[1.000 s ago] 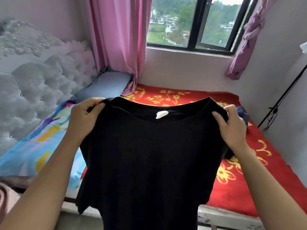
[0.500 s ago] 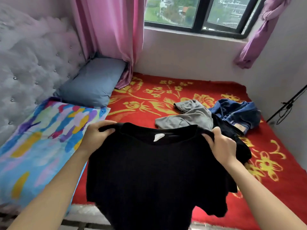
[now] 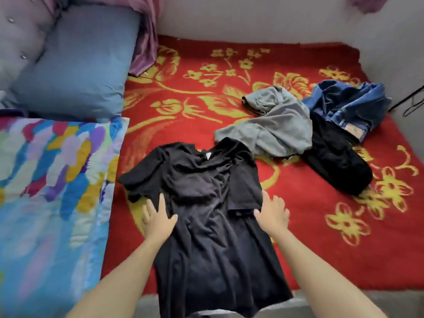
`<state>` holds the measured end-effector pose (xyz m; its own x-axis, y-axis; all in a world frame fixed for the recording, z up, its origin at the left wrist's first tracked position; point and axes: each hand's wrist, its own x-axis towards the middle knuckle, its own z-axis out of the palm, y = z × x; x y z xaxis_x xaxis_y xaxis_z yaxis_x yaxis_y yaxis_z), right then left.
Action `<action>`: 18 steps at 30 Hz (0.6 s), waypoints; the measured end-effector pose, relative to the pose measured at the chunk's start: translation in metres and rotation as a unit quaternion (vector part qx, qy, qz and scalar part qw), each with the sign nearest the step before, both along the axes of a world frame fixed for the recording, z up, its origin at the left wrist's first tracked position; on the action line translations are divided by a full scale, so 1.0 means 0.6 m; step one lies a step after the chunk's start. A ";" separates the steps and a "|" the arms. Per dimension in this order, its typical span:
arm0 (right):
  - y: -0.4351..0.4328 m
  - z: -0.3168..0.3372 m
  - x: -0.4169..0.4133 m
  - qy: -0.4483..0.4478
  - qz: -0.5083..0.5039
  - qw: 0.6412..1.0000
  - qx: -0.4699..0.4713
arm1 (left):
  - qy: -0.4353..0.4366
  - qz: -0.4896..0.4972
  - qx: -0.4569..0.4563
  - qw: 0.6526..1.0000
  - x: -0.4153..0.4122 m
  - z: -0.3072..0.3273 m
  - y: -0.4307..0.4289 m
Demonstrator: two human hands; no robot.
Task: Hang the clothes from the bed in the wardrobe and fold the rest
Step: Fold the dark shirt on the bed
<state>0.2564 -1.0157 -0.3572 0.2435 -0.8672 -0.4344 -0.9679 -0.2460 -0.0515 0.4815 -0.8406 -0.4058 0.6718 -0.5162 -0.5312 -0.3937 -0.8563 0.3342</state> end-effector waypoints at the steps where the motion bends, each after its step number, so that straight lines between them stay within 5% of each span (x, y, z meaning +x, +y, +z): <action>1: 0.027 -0.033 -0.022 0.019 -0.021 0.999 0.035 | 0.020 0.004 0.031 0.999 -0.022 -0.031 0.030; 9: 0.160 -0.158 -0.121 0.082 -0.050 0.985 0.146 | 0.083 0.024 0.132 0.987 -0.134 -0.137 0.175; 18: 0.209 -0.252 -0.216 0.059 -0.125 0.979 0.148 | 0.156 0.211 0.106 0.959 -0.226 -0.229 0.271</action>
